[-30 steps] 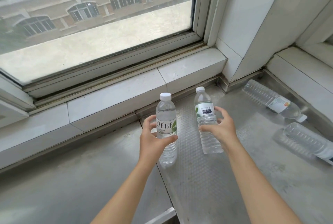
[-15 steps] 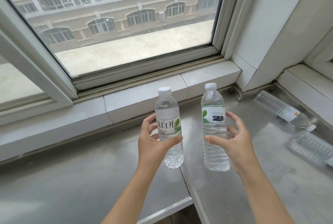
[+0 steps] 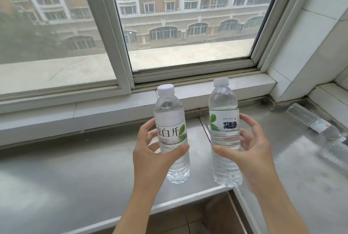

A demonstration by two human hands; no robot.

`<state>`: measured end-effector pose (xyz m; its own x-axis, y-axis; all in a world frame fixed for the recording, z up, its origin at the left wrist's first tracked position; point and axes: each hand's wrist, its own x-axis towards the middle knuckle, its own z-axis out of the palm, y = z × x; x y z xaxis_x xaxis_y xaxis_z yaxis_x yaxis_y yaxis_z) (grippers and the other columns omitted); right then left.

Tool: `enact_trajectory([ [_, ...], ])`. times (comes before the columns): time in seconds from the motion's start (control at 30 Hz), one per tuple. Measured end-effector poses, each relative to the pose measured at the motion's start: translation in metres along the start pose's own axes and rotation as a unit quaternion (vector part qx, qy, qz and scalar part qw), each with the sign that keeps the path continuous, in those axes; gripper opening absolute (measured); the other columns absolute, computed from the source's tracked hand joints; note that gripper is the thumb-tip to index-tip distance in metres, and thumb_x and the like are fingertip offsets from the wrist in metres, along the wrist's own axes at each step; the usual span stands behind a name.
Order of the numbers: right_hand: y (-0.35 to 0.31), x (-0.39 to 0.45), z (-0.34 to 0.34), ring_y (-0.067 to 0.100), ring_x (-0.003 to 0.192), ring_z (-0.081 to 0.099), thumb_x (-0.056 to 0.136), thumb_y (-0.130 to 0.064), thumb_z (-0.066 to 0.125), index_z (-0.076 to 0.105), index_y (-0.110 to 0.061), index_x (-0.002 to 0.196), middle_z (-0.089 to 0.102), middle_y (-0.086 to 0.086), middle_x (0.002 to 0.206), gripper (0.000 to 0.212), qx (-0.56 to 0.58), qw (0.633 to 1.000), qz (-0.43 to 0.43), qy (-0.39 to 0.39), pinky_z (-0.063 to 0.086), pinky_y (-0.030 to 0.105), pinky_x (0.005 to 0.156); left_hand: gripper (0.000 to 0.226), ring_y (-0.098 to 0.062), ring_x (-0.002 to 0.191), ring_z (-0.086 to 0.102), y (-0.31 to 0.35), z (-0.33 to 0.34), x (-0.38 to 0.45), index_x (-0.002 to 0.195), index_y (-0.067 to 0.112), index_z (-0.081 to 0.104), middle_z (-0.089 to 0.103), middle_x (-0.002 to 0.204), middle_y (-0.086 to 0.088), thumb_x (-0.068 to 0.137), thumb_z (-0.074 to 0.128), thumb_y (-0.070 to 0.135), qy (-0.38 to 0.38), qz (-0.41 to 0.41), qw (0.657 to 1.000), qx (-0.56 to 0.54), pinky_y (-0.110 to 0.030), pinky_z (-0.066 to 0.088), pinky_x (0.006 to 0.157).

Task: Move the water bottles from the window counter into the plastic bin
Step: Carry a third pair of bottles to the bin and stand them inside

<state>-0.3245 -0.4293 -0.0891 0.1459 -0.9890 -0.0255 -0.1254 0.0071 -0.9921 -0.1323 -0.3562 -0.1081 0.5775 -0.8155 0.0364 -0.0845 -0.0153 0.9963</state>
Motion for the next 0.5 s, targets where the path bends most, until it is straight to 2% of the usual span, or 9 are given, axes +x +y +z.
enact_trajectory([
  [0.07, -0.008, -0.019, 0.013, 0.016, 0.096, 0.068, 0.051, -0.002, 0.089, 0.049, -0.048, 0.120, 0.071, -0.003, 0.105, 0.093, -0.001, 1.000, -0.012, -0.017, 0.055, 0.040, 0.083, 0.086, -0.002, 0.095, 0.067, 0.006, -0.022, -0.014, 0.116, 0.050, 0.051, 0.065, 0.113, 0.014, 0.051, 0.096, 0.014, 0.016, 0.008, 1.000, -0.003, -0.003, 0.049, 0.066],
  [0.2, -0.023, -0.050, 0.036, 0.017, 0.097, 0.068, 0.049, -0.001, 0.090, 0.049, -0.046, 0.121, 0.071, 0.001, 0.105, 0.094, 0.005, 0.997, -0.037, -0.067, 0.054, 0.031, 0.077, 0.084, 0.017, 0.085, 0.062, 0.021, -0.058, -0.047, 0.109, 0.052, 0.052, 0.061, 0.105, 0.022, 0.051, 0.095, 0.009, 0.052, 0.028, 0.998, -0.001, 0.000, 0.045, 0.062],
  [0.27, -0.032, -0.061, 0.047, 0.017, 0.096, 0.068, 0.048, -0.001, 0.091, 0.050, -0.046, 0.120, 0.071, 0.001, 0.105, 0.094, 0.009, 0.994, -0.055, -0.094, 0.053, 0.026, 0.074, 0.086, 0.016, 0.083, 0.063, 0.027, -0.074, -0.062, 0.108, 0.054, 0.053, 0.062, 0.104, 0.023, 0.049, 0.096, 0.009, 0.071, 0.038, 0.997, 0.006, -0.001, 0.046, 0.061],
  [0.33, -0.041, -0.069, 0.057, 0.017, 0.093, 0.069, 0.049, 0.002, 0.090, 0.052, -0.045, 0.118, 0.071, 0.002, 0.103, 0.093, 0.017, 0.989, -0.076, -0.127, 0.054, 0.027, 0.072, 0.087, 0.013, 0.085, 0.065, 0.032, -0.088, -0.077, 0.109, 0.053, 0.053, 0.063, 0.105, 0.021, 0.048, 0.097, 0.010, 0.095, 0.050, 0.994, 0.008, -0.003, 0.047, 0.062],
  [0.5, -0.058, -0.090, 0.078, 0.009, 0.086, 0.068, 0.048, 0.006, 0.090, 0.052, -0.047, 0.115, 0.071, -0.001, 0.098, 0.093, 0.019, 0.971, -0.111, -0.213, 0.055, 0.021, 0.062, 0.083, 0.019, 0.083, 0.062, 0.046, -0.112, -0.114, 0.106, 0.053, 0.052, 0.061, 0.103, 0.024, 0.049, 0.096, 0.012, 0.176, 0.069, 0.982, 0.001, -0.001, 0.046, 0.060],
])
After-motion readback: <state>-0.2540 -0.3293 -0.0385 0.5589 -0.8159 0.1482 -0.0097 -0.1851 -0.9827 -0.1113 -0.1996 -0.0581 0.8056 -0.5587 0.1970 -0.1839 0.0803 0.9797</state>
